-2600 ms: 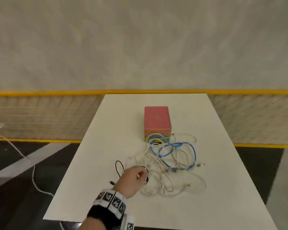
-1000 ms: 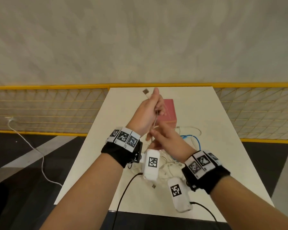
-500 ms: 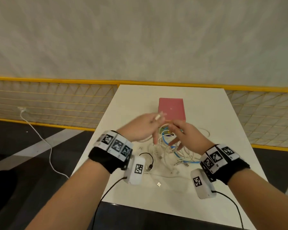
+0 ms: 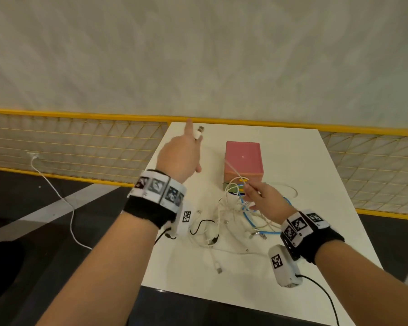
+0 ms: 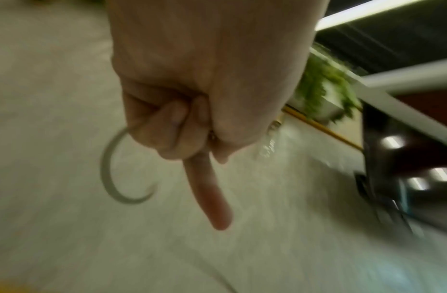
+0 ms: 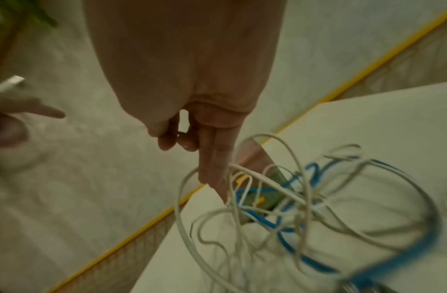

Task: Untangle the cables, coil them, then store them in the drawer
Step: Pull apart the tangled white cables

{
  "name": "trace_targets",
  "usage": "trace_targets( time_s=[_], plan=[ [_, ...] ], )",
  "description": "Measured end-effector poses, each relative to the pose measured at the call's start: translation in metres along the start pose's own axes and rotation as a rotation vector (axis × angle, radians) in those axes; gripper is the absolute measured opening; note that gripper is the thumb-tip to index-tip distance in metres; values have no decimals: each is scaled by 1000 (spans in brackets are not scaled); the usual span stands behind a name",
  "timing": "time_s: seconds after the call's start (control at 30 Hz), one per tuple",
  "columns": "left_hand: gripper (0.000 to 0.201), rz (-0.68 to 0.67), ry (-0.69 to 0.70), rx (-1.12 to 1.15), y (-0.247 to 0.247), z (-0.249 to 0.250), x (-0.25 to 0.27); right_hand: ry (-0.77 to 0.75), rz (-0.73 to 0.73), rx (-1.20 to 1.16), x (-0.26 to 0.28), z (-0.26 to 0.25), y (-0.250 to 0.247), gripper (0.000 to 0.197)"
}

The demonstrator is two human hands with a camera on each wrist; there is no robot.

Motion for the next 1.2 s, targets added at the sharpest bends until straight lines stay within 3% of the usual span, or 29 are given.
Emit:
trace_targets(
  time_s=[0.07,0.1,0.17,0.23,0.33,0.47,0.57,0.63,0.7,0.77,0.87,0.97,1.1,1.13,1.2],
  plan=[
    [66,-79,188,-75,27,23,6,-92,47,165,1,-21,-7,26],
    [60,-141,254,-8,43,35,11,-137,65,225,2,-33,-9,23],
    [36,-287,270,180,75,45,18,-204,100,282,5,-52,-14,21],
    [25,-329,231,299,91,45,18,-256,145,279,5,-64,-22,21],
    [20,-167,257,346,74,47,5,-206,87,36,1,-53,-21,20],
    [26,272,232,571,9,38,-8,-45,18,-23,-5,-4,2,27],
    [21,344,147,473,-8,18,-10,-28,54,51,-3,11,-1,31],
    [33,270,206,336,-1,26,-2,-41,72,105,-2,8,-7,31],
    [51,29,360,256,33,53,8,-62,87,117,1,-2,-15,24],
    [46,-250,420,240,78,75,20,-120,128,175,5,-16,-22,22],
    [31,-375,329,235,108,76,19,-164,161,158,11,-29,-30,21],
    [28,-286,324,256,95,78,8,-184,125,85,8,-24,-27,21],
    [28,173,247,422,24,62,-13,-21,69,175,-5,24,-16,29],
    [26,251,206,462,8,53,-18,15,72,180,-6,34,-16,30],
    [22,278,125,448,-7,37,-23,27,81,194,-6,39,-21,32]
  ],
)
Point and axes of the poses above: each hand's wrist, its own x-axis away from the middle knuckle, its own y-axis out of the palm, z = x × y, the point moved 9 cm from there along -x, towards the middle knuckle, and after that the axes turned 13 degrees about y, right-handed, at the moved point
